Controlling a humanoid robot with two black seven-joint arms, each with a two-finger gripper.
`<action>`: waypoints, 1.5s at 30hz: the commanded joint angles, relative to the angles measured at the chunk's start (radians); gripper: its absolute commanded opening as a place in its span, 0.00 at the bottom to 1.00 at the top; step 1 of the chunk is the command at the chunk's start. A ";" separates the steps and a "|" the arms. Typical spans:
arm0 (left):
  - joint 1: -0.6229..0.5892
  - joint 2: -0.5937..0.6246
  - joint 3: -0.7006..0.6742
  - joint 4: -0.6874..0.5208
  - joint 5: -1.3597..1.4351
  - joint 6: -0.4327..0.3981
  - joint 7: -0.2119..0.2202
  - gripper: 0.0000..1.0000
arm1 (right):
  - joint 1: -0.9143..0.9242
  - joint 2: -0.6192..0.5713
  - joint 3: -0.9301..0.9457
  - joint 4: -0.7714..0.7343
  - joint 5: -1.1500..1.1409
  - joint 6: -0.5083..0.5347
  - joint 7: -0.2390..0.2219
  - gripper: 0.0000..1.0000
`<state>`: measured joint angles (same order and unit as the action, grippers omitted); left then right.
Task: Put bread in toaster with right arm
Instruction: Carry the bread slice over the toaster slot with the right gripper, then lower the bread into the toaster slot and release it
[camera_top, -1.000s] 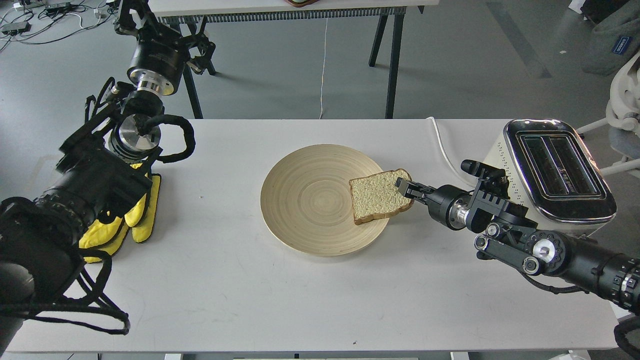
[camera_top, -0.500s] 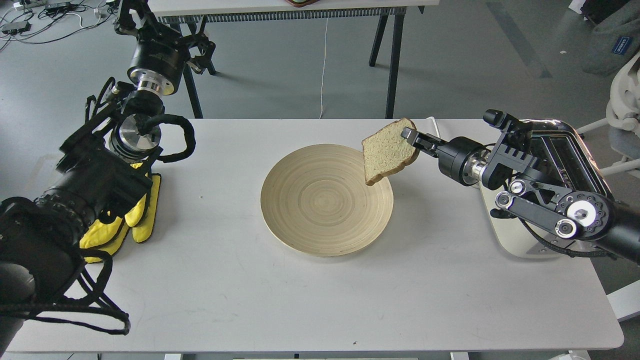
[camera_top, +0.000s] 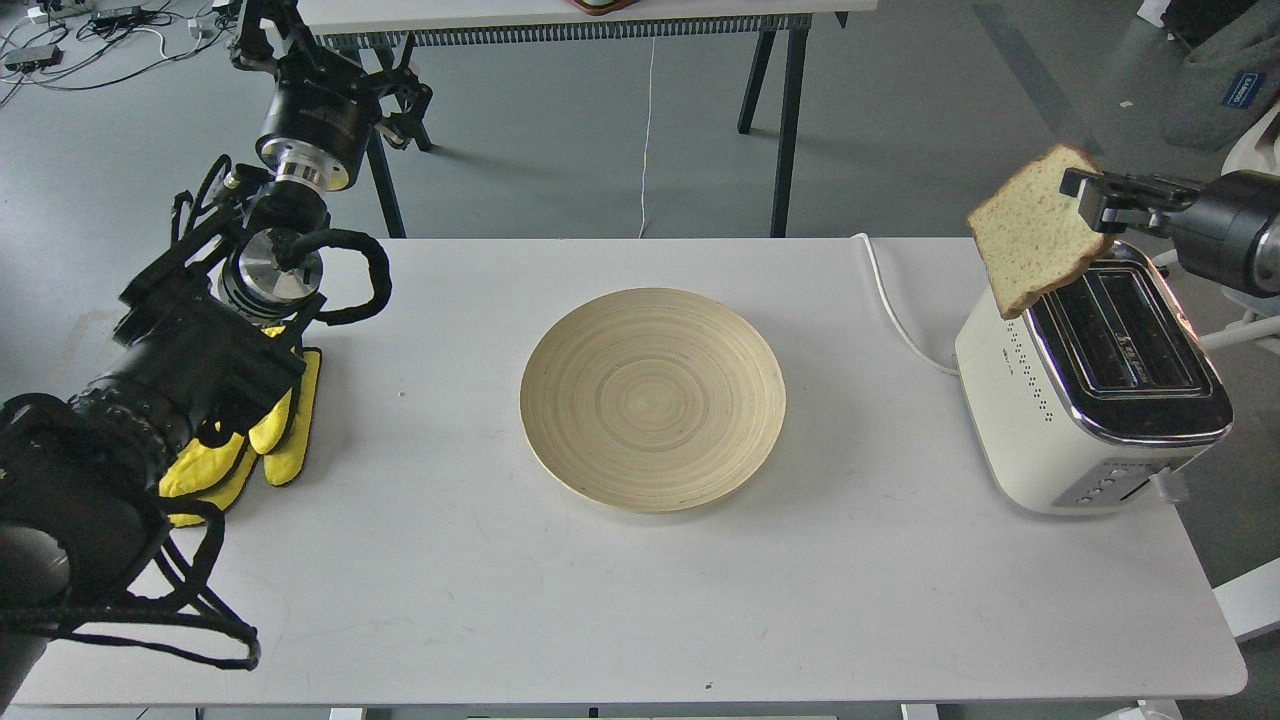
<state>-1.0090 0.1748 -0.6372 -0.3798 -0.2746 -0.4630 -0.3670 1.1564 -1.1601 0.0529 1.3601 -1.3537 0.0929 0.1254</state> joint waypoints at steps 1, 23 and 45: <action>0.000 -0.001 0.004 -0.001 0.000 0.000 0.000 1.00 | -0.010 -0.087 -0.005 0.024 -0.007 0.028 -0.001 0.12; 0.000 -0.001 0.005 -0.001 0.000 0.000 0.000 1.00 | -0.038 -0.121 -0.002 0.025 0.008 0.025 -0.009 0.12; 0.000 -0.001 0.005 -0.002 0.000 0.000 -0.001 1.00 | -0.047 -0.145 -0.002 0.080 0.039 0.025 -0.018 0.12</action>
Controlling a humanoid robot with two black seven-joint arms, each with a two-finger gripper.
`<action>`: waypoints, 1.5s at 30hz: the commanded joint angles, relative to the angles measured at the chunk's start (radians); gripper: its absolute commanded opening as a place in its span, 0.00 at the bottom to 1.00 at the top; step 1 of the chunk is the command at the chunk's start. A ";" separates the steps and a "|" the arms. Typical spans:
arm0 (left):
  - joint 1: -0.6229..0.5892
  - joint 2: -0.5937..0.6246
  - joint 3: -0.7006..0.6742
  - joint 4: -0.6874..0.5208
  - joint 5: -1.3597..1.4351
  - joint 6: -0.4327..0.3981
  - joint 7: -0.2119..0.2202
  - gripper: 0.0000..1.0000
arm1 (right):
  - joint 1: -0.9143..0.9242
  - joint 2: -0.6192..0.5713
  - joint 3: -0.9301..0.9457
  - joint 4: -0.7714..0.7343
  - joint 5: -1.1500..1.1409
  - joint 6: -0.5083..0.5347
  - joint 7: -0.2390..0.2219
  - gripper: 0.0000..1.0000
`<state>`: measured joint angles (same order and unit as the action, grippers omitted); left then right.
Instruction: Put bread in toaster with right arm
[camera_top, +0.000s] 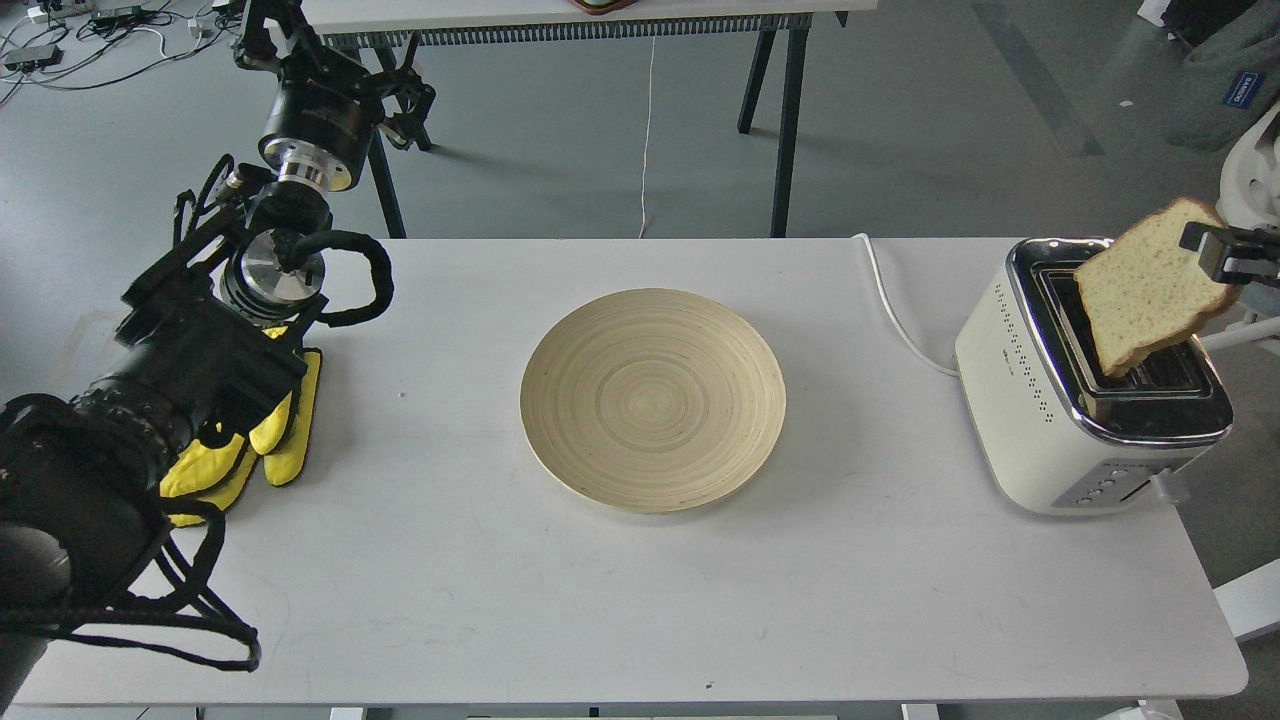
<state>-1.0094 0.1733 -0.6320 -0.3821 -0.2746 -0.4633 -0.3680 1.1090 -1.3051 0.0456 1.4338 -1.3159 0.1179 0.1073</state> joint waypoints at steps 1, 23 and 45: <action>0.000 0.000 0.000 0.000 0.000 0.000 0.000 1.00 | -0.001 0.000 0.006 0.008 0.001 0.000 -0.001 0.12; 0.000 0.000 0.000 0.000 0.000 0.000 0.001 1.00 | -0.083 0.125 0.005 -0.069 0.003 -0.061 0.011 0.98; 0.000 0.000 0.002 0.000 0.000 0.000 0.000 1.00 | -0.081 0.384 0.440 -0.128 0.993 -0.057 0.075 1.00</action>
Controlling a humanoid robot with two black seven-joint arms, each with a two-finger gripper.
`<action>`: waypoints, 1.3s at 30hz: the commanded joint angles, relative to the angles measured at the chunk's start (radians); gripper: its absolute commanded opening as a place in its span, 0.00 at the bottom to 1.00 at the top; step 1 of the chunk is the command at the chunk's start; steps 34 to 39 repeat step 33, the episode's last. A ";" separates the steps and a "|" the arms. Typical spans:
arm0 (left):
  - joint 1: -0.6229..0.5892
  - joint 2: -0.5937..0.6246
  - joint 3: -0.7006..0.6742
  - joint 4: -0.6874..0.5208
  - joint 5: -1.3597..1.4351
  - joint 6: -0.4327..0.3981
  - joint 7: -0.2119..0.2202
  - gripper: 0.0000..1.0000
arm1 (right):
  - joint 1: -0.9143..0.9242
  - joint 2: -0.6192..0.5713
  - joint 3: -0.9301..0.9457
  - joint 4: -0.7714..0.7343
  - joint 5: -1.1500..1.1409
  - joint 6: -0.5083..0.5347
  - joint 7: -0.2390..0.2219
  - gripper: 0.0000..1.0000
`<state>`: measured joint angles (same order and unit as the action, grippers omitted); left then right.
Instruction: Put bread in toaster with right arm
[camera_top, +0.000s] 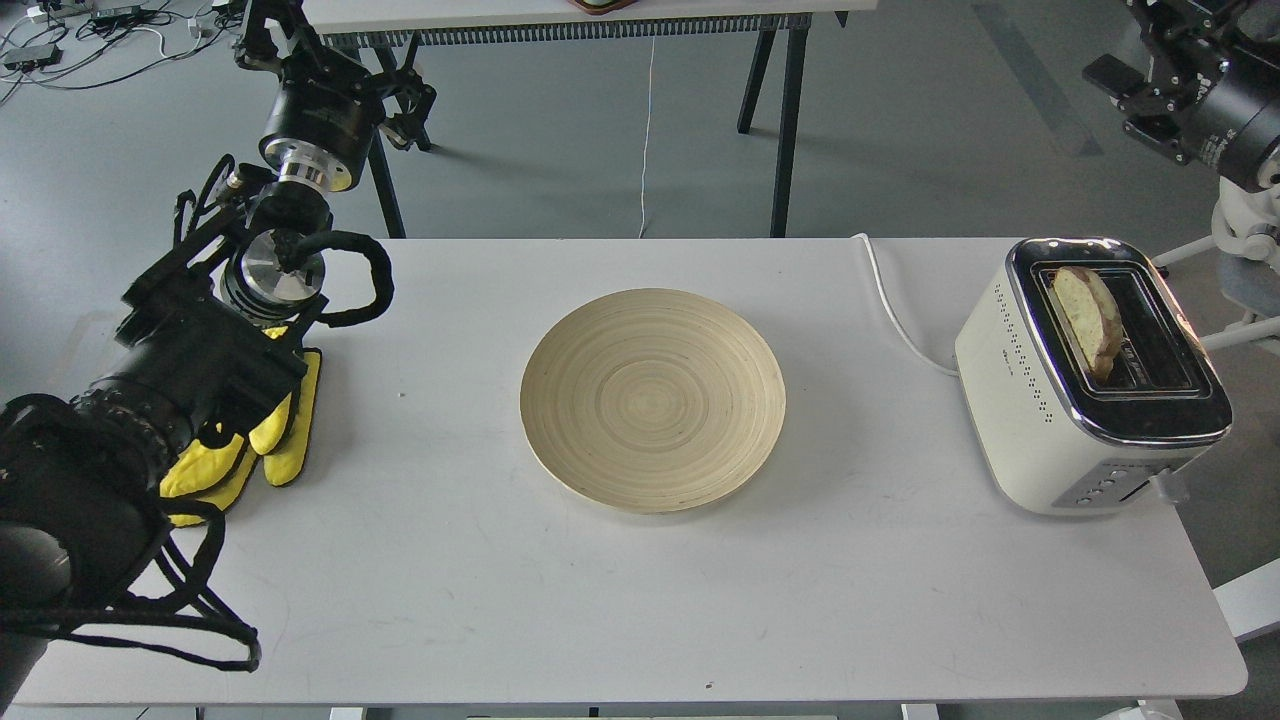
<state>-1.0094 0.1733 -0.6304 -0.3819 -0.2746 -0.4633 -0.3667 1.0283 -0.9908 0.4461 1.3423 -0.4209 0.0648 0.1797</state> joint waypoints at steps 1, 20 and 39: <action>0.000 0.000 0.000 0.000 0.000 0.000 0.000 1.00 | -0.001 0.093 0.055 -0.055 0.125 -0.005 0.003 1.00; 0.000 0.000 -0.005 0.000 0.000 0.003 0.000 1.00 | -0.019 0.711 0.440 -0.799 0.534 0.298 -0.012 1.00; 0.000 0.000 -0.014 0.000 0.000 0.008 -0.001 1.00 | -0.017 0.742 0.468 -0.902 0.537 0.414 -0.009 1.00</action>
